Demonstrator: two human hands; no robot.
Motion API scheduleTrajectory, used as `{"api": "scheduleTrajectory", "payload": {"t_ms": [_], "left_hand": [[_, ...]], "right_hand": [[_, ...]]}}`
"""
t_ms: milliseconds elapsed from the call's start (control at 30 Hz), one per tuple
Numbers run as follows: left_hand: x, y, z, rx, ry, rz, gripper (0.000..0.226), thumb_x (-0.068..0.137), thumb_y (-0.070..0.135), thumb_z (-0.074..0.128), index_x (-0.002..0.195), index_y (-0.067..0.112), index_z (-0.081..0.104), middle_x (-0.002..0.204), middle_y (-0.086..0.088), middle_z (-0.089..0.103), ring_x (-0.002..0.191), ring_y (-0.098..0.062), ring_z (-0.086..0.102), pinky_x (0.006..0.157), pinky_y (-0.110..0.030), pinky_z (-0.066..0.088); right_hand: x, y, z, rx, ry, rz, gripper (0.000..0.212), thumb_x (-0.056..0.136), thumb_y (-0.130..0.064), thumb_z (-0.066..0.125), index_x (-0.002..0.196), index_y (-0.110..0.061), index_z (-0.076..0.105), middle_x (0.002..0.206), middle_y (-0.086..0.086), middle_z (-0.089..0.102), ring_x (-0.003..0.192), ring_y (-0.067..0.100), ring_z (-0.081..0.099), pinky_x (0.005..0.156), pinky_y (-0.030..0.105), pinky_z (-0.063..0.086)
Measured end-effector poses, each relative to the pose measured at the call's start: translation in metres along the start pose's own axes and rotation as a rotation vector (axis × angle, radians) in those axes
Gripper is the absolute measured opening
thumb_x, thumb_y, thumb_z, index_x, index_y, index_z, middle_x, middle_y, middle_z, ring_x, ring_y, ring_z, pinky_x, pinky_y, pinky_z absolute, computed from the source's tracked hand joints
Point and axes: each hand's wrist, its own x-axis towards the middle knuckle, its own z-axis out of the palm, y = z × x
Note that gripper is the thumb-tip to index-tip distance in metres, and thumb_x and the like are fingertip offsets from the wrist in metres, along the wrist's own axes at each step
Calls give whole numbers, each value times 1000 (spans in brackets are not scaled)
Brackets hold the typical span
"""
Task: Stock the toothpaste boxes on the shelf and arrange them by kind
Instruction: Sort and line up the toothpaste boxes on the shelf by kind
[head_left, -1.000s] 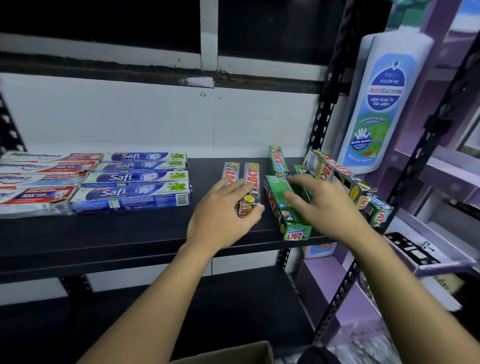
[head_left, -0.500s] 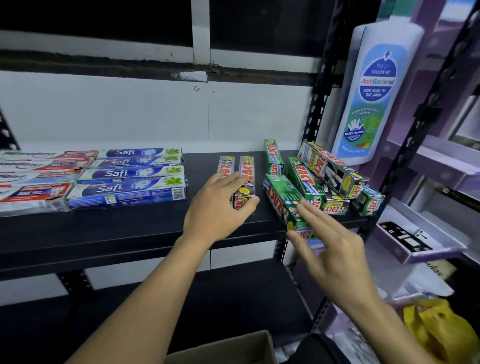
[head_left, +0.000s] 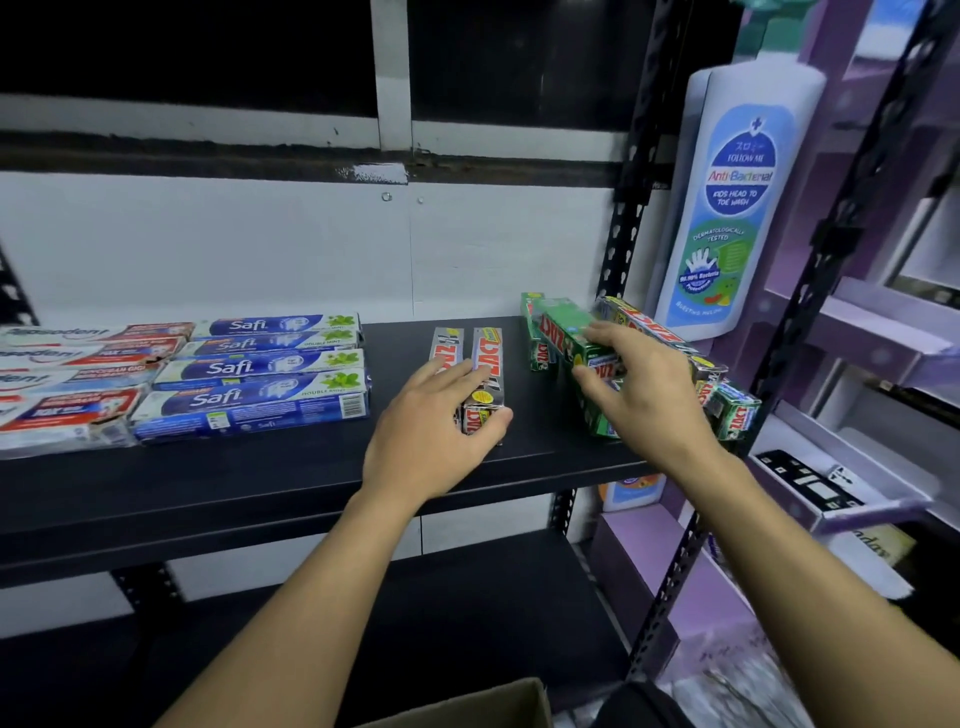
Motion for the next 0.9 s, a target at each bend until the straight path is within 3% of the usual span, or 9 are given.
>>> {"api": "scheduleTrajectory", "payload": {"t_ms": [100,167,233,333,467,633,767,833,900], "left_hand": [[0,0,0,6,0,1,62,89,69,47,144,40,49,152,21,42,148,-4,22,117,-41,33],[0,0,0,5,1,2,62,89,68,47,144,40,49,152,20,43,148,-4,22,117,-40,33],[0,0,-1,8,0,6,61,89,68,48,144,39,49,152,20,43,148,-4,22,117,-39,32],[0,0,-1,10,1,11,61,89,68,48,143,39,50,152,20,43,147,-3,22,117,-38,32],[0,2,-2,-22,19,17,65,91,69,41,143,32,52,151,14,46,146,-5,28,117,-35,32],[0,-2,-4,-164,49,-25,51,103,47,31,135,21,61,143,3,56,137,-10,45,113,-34,38],[-8,-2,-10,-218,98,-65,37,104,28,44,134,20,63,142,5,57,136,-4,45,113,-20,34],[-17,-1,-16,-267,135,-87,34,103,28,48,132,21,65,138,9,60,129,3,48,104,-5,32],[-25,-2,-24,-321,168,-160,33,102,31,52,131,23,66,131,11,65,119,6,54,94,1,34]], "right_hand": [[13,7,8,-136,-90,55,39,89,-28,67,126,-16,58,126,4,62,109,27,61,88,40,50],[19,9,11,-277,-127,63,39,90,-30,65,126,-18,55,121,6,57,96,31,63,74,41,51],[24,9,15,-348,-148,99,40,90,-27,64,128,-18,54,123,8,53,95,34,62,69,41,51],[24,5,18,-373,-130,103,37,89,-18,62,125,-12,55,121,9,56,112,34,53,74,43,54],[0,-14,24,-239,7,-94,29,88,-7,63,117,-6,63,129,9,62,132,33,47,99,43,47],[-33,-44,39,160,-59,-43,32,98,-22,55,130,-17,60,132,-3,63,120,13,58,100,25,45],[-46,-62,54,299,-74,15,34,101,-28,51,134,-24,57,135,-10,59,122,7,56,101,31,47],[-49,-67,58,301,-99,24,37,99,-38,53,134,-27,57,143,-9,53,127,9,52,102,36,46],[-49,-68,60,252,-115,47,41,93,-50,58,129,-31,57,138,-6,56,117,16,58,93,40,50]]}}
